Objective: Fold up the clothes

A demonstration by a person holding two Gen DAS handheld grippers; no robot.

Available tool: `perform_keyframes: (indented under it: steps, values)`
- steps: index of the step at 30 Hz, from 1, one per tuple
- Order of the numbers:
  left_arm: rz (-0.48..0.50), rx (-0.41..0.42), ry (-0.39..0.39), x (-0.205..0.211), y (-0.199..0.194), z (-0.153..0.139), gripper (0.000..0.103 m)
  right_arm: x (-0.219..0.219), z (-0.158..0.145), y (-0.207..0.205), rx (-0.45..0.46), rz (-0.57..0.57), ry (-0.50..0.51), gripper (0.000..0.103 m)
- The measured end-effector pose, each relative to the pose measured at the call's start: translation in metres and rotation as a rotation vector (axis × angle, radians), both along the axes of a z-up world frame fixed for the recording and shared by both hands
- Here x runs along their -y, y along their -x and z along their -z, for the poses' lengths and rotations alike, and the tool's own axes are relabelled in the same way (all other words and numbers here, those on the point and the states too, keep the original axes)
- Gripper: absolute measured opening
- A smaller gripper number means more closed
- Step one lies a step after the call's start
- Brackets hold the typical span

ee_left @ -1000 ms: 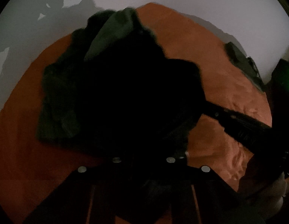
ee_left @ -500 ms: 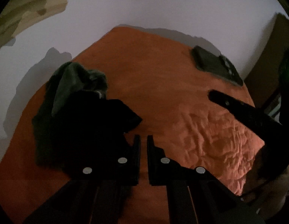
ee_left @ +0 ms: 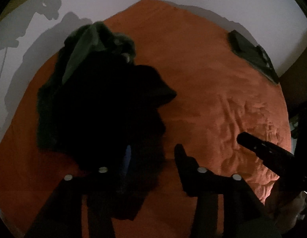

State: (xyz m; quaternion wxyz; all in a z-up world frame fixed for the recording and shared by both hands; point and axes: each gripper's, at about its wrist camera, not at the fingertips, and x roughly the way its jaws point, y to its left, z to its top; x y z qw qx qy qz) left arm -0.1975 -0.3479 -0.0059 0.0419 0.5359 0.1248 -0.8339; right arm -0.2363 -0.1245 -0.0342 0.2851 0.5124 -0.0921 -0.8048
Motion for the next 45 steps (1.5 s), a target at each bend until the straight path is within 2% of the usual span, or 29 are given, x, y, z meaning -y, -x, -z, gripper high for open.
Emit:
perform_keyframes:
  steps: [1,3,8,11,15,26,27,28,29,30,31,32,35,38,42,45]
  values:
    - [0.004,0.013,-0.010,0.005,0.000,0.007,0.059,0.006,0.005,0.002,0.005,-0.005,0.010,0.057]
    - [0.036,0.036,-0.060,0.014,-0.002,0.021,0.063,0.020,0.014,0.006,0.011,-0.012,0.031,0.065]
    - [0.091,0.019,-0.125,0.035,-0.015,0.045,0.068,0.061,0.046,0.022,0.089,-0.045,0.059,0.067]
    - [0.126,-0.010,-0.084,0.040,-0.021,0.052,0.069,0.083,0.064,0.027,0.116,-0.059,0.069,0.070]
    - [0.156,-0.009,-0.034,0.044,-0.022,0.061,0.071,0.102,0.079,0.032,0.122,-0.068,0.082,0.070]
    - [0.176,-0.034,-0.090,0.064,-0.023,0.087,0.071,0.127,0.091,0.047,0.089,-0.102,0.116,0.070]
    - [0.174,-0.045,-0.108,0.066,-0.023,0.088,0.071,0.129,0.090,0.047,0.078,-0.105,0.114,0.068]
    - [0.172,-0.055,-0.127,0.067,-0.024,0.089,0.071,0.131,0.089,0.046,0.066,-0.108,0.112,0.047]
    - [0.171,-0.065,-0.145,0.069,-0.025,0.090,0.061,0.132,0.085,0.044,0.036,-0.108,0.100,0.030]
    - [0.169,-0.075,-0.163,0.071,-0.026,0.091,0.048,0.133,0.080,0.040,0.001,-0.107,0.084,0.003]
    - [0.165,-0.078,-0.171,0.071,-0.026,0.091,0.025,0.133,0.073,0.036,-0.042,-0.103,0.059,0.003]
    - [0.160,-0.072,-0.170,0.071,-0.025,0.090,0.020,0.132,0.066,0.033,-0.085,-0.092,0.034,0.003]
    - [0.133,-0.085,-0.195,0.068,-0.024,0.080,0.015,0.119,0.039,0.027,-0.160,-0.052,0.036,0.002]
    - [0.128,-0.133,-0.200,0.055,-0.019,0.053,0.013,0.100,0.005,0.027,-0.200,0.007,0.071,0.002]
    - [0.193,-0.195,-0.209,0.013,-0.005,0.008,0.012,0.073,-0.053,0.023,-0.294,0.073,0.081,0.002]
    - [0.274,-0.243,-0.197,-0.028,0.000,-0.037,0.008,0.041,-0.100,0.018,-0.351,0.123,0.092,0.002]
